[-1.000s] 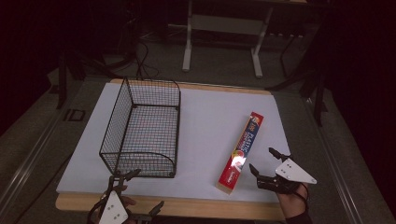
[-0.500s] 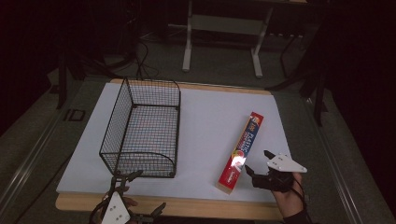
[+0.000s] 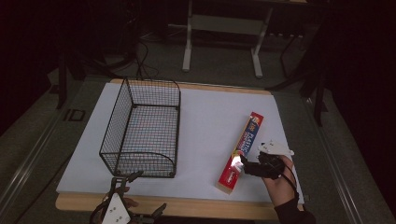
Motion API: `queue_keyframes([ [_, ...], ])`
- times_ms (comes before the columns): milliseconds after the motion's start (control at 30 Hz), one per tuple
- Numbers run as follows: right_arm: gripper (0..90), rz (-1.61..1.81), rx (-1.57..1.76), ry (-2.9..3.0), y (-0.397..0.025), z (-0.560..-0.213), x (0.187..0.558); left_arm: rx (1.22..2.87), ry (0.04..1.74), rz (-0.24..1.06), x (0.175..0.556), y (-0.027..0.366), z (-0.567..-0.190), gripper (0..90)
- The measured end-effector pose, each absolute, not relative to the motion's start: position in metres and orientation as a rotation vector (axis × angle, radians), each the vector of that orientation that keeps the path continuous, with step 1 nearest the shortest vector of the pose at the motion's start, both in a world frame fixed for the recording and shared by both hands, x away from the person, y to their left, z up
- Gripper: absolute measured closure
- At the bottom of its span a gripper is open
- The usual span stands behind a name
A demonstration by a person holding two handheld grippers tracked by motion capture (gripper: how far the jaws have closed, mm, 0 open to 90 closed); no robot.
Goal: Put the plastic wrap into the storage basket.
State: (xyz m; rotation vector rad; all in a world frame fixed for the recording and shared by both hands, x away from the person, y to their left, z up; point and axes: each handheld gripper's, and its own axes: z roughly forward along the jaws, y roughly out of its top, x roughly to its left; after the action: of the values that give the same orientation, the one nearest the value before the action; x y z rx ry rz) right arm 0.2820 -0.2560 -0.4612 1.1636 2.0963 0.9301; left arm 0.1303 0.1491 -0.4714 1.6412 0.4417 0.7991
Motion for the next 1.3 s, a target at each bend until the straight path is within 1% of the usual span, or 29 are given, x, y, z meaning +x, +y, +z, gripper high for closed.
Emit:
queue_keyframes([
  [367,10.0,0.879,1.300,2.103,-0.244,-0.441,0.303,1.639,0.436,0.790,0.131,0.148,-0.471,0.1],
  [500,10.0,0.860,1.374,2.142,-0.241,-0.438,0.316,1.636,0.434,0.787,0.131,0.148,-0.471,0.1],
  [733,9.8,0.781,1.387,2.110,-0.237,-0.434,0.331,1.633,0.432,0.783,0.130,0.147,-0.471,0.1],
  [967,9.5,0.787,1.657,2.042,-0.238,-0.436,0.353,1.628,0.429,0.787,0.130,0.148,-0.470,0.1],
  [1000,9.8,0.790,1.683,2.043,-0.239,-0.436,0.356,1.629,0.430,0.786,0.130,0.148,-0.470,0.1],
  [1033,12.2,0.783,1.698,2.049,-0.240,-0.436,0.359,1.630,0.431,0.786,0.130,0.148,-0.470,0.1],
  [1133,15.6,0.738,1.766,2.045,-0.244,-0.436,0.370,1.631,0.429,0.786,0.130,0.147,-0.470,0.1],
  [1300,16.7,0.669,1.917,2.023,-0.250,-0.441,0.394,1.632,0.429,0.788,0.130,0.147,-0.470,0.1],
])
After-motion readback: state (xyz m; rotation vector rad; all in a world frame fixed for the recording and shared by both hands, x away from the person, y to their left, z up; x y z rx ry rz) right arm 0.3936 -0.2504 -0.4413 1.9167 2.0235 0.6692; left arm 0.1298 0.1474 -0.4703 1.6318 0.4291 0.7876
